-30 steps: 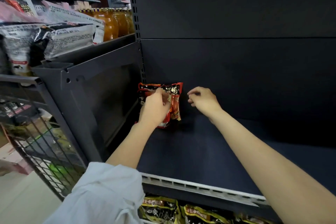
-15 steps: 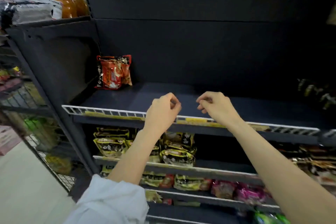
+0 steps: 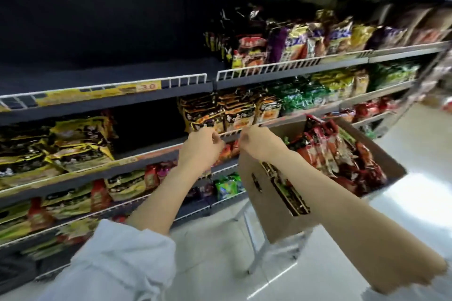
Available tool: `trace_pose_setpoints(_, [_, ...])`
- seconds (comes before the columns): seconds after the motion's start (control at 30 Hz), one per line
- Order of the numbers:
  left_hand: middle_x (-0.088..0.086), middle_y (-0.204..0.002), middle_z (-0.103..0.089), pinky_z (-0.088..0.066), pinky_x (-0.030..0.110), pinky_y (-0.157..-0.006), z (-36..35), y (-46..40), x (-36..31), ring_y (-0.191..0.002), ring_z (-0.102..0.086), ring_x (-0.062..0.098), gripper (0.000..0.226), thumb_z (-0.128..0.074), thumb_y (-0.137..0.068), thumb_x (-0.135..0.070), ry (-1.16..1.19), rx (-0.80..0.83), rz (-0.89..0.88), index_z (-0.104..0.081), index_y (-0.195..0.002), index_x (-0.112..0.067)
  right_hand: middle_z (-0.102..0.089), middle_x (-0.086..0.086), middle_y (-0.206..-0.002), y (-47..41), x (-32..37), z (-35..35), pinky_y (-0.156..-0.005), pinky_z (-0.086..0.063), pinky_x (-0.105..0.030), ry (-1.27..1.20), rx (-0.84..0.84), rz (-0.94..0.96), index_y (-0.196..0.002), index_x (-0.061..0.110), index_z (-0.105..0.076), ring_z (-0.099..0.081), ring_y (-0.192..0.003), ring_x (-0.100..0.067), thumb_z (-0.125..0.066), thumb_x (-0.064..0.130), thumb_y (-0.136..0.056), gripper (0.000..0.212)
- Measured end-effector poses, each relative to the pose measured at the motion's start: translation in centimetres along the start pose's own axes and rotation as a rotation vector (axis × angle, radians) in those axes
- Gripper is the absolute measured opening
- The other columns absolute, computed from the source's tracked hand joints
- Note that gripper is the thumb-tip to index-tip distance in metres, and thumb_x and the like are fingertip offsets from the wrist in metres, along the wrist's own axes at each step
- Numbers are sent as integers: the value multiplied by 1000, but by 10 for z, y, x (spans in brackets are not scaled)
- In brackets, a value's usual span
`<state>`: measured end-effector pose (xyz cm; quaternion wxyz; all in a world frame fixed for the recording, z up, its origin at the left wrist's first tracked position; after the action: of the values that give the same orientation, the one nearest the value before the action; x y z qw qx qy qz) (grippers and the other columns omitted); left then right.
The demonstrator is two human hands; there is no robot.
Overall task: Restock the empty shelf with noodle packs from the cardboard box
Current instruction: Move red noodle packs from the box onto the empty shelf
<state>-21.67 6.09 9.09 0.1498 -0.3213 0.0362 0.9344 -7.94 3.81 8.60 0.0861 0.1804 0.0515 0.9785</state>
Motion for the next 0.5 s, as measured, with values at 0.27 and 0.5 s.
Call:
trace_pose_setpoints(0.27, [5, -101, -64, -55, 41, -76, -128, 6, -123, -86, -63, 24, 25, -51, -94, -25, -40, 189, -66, -51, -117, -16, -52, -19, -128, 57, -183, 26, -83, -47, -40, -51, -117, -142, -137, 13, -39, -50, -118, -36, -48, 17, -94, 44])
trace_pose_setpoints(0.5, [19, -144, -36, -39, 37, -97, -221, -28, -174, -127, -43, 33, 60, -49, -97, -28, 63, 257, 31, -22, -146, -9, -35, -16, -148, 26, -262, 45, -105, -32, -36, -172, -52, -59, -150, 14, -18, -36, -135, -33, -50, 17, -96, 63])
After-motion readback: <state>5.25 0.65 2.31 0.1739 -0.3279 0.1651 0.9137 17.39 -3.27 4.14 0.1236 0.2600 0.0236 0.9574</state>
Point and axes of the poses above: each hand's wrist, its own y-axis away from the middle knuckle, its own z-axis out of the back of the hand, x = y × z, the point moved 9 cm from there along -y, towards the middle knuckle
